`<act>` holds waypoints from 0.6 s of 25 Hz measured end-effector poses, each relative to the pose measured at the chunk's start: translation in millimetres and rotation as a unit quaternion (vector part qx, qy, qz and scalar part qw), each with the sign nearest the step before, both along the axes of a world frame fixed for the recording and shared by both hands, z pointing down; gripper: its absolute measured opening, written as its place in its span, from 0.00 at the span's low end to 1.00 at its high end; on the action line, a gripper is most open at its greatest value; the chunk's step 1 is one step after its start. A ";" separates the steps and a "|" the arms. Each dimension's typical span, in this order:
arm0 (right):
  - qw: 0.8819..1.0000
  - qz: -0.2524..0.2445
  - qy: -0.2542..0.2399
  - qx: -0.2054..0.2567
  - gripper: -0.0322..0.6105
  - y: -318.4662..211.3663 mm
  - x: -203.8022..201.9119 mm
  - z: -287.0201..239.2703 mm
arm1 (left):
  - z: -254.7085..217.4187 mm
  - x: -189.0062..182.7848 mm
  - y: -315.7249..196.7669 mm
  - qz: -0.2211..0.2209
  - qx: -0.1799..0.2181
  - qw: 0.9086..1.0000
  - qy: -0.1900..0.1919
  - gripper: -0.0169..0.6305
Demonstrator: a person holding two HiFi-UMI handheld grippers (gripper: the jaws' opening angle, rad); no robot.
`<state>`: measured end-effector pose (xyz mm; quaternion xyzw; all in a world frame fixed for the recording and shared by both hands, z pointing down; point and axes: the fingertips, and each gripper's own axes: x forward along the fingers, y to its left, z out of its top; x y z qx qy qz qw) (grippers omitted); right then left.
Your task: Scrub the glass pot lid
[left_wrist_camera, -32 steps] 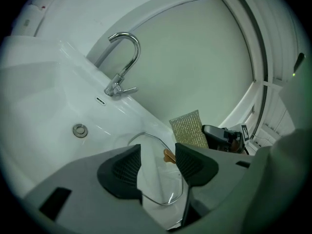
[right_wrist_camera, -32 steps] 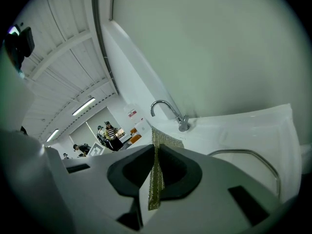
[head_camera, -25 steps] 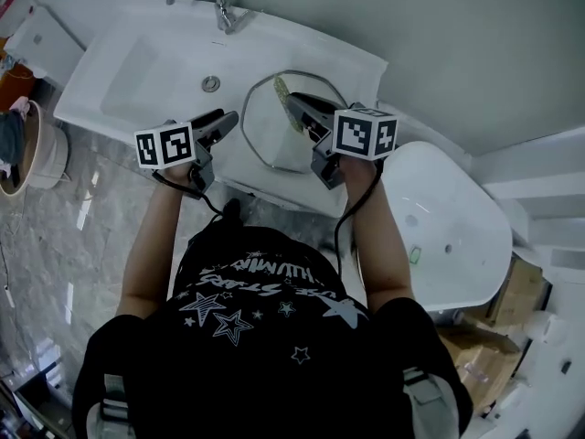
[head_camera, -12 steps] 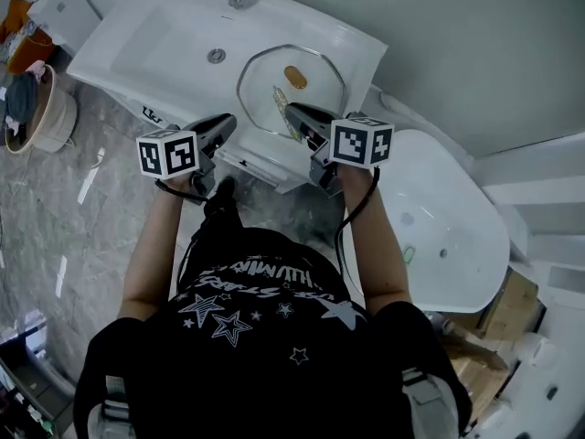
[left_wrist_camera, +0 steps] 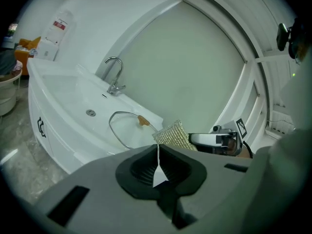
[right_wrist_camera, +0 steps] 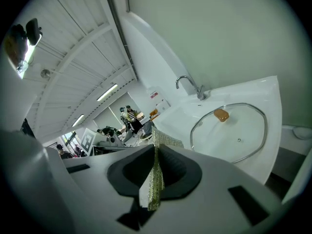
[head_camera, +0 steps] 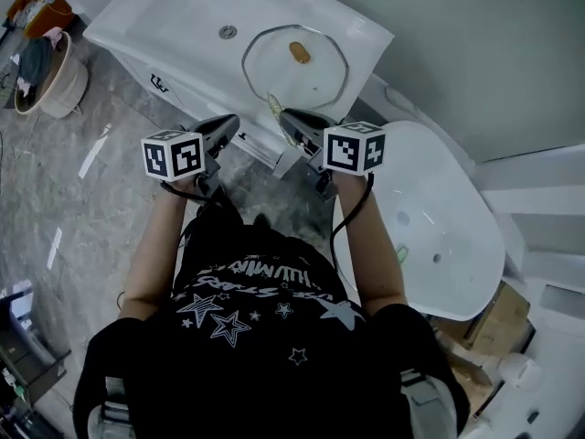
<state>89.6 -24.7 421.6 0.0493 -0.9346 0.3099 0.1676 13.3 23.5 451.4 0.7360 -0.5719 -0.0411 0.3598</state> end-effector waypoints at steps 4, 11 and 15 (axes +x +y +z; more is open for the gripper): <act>1.000 -0.007 0.001 0.001 0.11 17.4 4.6 3.9 | -1.8 4.1 18.0 -0.005 0.000 1.000 -0.017 0.05; 1.000 -0.002 -0.003 -0.002 0.11 38.2 5.1 2.5 | 4.7 1.4 49.5 -0.009 -0.005 1.000 0.001 0.05; 1.000 -0.001 0.003 -0.013 0.11 57.6 4.0 7.5 | 6.4 2.4 70.7 -0.006 -0.010 1.000 0.006 0.05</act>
